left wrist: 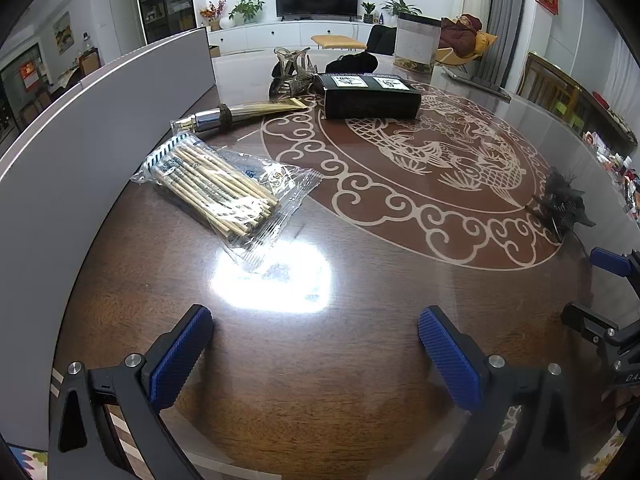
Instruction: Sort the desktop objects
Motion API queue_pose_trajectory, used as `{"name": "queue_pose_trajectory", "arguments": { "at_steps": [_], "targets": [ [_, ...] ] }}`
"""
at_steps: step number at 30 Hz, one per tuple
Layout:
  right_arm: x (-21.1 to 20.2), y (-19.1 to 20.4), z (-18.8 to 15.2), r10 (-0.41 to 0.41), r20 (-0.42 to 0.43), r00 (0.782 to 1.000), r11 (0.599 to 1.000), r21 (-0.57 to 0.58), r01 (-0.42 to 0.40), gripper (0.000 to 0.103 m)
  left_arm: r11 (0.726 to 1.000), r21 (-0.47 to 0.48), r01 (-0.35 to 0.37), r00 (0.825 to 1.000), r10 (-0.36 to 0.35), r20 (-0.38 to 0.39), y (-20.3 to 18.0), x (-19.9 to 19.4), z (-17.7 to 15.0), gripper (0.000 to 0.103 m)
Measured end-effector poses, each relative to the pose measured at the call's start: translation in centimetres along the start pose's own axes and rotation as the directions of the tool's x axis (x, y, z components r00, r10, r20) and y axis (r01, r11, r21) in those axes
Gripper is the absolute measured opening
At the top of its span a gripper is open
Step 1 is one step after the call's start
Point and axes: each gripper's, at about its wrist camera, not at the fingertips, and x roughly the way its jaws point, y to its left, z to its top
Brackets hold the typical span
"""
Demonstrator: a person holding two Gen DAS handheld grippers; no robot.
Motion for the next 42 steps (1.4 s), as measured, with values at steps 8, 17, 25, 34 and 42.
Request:
{"name": "queue_pose_trajectory", "arguments": {
  "at_steps": [8, 17, 25, 34, 42],
  "targets": [
    [0.0, 0.0, 0.0, 0.0, 0.0, 1.0, 1.0, 0.0, 0.0, 0.103, 1.0, -0.002, -0.003, 1.0, 0.003, 0.001, 0.0, 0.0, 0.0, 0.103],
    [0.0, 0.0, 0.0, 0.0, 0.0, 1.0, 1.0, 0.0, 0.0, 0.103, 1.0, -0.006, -0.006, 1.0, 0.006, 0.002, 0.0, 0.0, 0.0, 0.103],
    [0.0, 0.0, 0.0, 0.0, 0.0, 1.0, 1.0, 0.001, 0.0, 0.103, 0.999, -0.037, -0.025, 0.998, 0.023, -0.059, 0.2, -0.2, -0.1, 0.103],
    [0.0, 0.1, 0.0, -0.001, 0.0, 1.0, 1.0, 0.001, 0.001, 0.103, 0.902, -0.428, -0.052, 0.997, 0.026, -0.067, 5.0, 0.2, 5.1, 0.103],
    [0.0, 0.1, 0.0, -0.001, 0.001, 1.0, 1.0, 0.002, 0.001, 0.103, 0.866, -0.46, -0.197, 0.98, 0.177, -0.089, 8.0, 4.3, 10.4, 0.103]
  ]
}}
